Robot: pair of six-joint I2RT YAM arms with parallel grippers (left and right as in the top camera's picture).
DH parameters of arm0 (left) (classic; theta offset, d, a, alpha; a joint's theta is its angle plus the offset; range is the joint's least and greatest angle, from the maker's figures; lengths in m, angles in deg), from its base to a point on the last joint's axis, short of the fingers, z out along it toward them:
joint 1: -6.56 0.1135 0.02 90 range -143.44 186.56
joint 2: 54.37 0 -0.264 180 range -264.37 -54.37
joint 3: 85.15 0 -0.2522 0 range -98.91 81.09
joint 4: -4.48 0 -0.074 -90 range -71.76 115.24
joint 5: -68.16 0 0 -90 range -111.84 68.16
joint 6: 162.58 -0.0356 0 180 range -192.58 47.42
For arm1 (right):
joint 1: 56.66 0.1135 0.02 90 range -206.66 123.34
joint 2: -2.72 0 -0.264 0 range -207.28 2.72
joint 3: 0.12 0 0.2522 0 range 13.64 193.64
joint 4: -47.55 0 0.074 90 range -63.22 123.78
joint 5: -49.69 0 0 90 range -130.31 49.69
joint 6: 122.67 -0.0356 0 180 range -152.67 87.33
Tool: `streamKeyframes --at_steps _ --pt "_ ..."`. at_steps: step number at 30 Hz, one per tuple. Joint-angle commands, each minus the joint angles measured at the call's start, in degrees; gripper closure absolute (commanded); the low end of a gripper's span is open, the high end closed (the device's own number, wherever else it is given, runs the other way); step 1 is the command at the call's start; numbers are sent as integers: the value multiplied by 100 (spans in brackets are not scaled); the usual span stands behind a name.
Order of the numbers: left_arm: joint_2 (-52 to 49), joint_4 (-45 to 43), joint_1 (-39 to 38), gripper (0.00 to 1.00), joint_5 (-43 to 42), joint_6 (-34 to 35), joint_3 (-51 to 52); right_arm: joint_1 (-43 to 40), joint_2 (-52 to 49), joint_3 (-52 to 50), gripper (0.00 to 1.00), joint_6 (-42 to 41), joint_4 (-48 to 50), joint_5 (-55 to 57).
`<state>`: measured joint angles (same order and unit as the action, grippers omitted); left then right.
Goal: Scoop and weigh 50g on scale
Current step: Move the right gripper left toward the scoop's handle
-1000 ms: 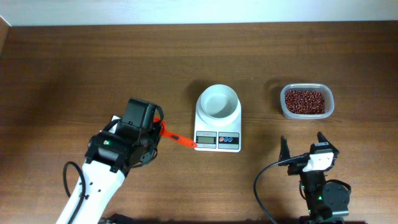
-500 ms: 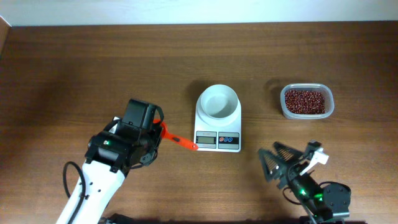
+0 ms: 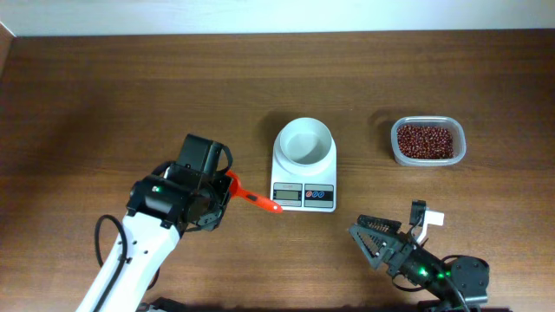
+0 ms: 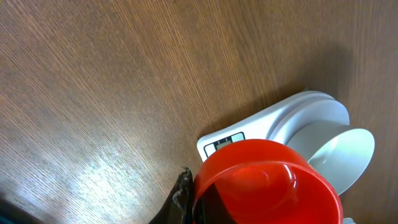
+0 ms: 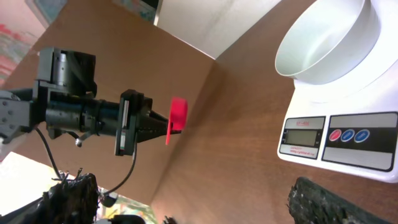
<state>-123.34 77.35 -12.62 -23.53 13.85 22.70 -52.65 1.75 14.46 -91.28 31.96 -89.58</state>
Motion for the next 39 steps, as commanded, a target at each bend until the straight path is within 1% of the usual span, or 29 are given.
streamKeyframes --at_steps 1,6,8,14,17,19,23,25,27,32,39 --pt "-24 20 -28 100 -74 52 -90 48 -229 48 1 -343 11 -109" --pt "-24 22 -28 100 -98 52 -90 48 -990 247 0 -337 -9 -133" --pt "-24 20 -28 100 -96 52 -90 48 -1403 428 0 -197 -13 -175" --pt "-24 31 -28 100 -103 55 -90 61 -2538 894 0 -120 -24 -549" --pt "-24 31 -28 100 -118 55 -90 240 -2852 927 0 66 101 -581" --pt "-24 31 -28 100 -118 55 -90 459 -2938 927 0 116 409 -581" --pt "-24 31 -28 100 -120 79 -90 1038 -2940 927 1 63 1353 -555" --pt "-24 31 -28 100 -203 98 -90 1187 -2940 927 1 -37 1545 -509" --pt "-24 31 -28 100 -221 96 -90 1307 -2940 927 1 -216 1561 -356" --pt "-24 31 -28 100 -221 96 -90 1486 -2940 927 1 -337 1576 188" --pt "-26 28 -28 100 -214 96 -90 1884 -3053 927 1 -341 1550 887"
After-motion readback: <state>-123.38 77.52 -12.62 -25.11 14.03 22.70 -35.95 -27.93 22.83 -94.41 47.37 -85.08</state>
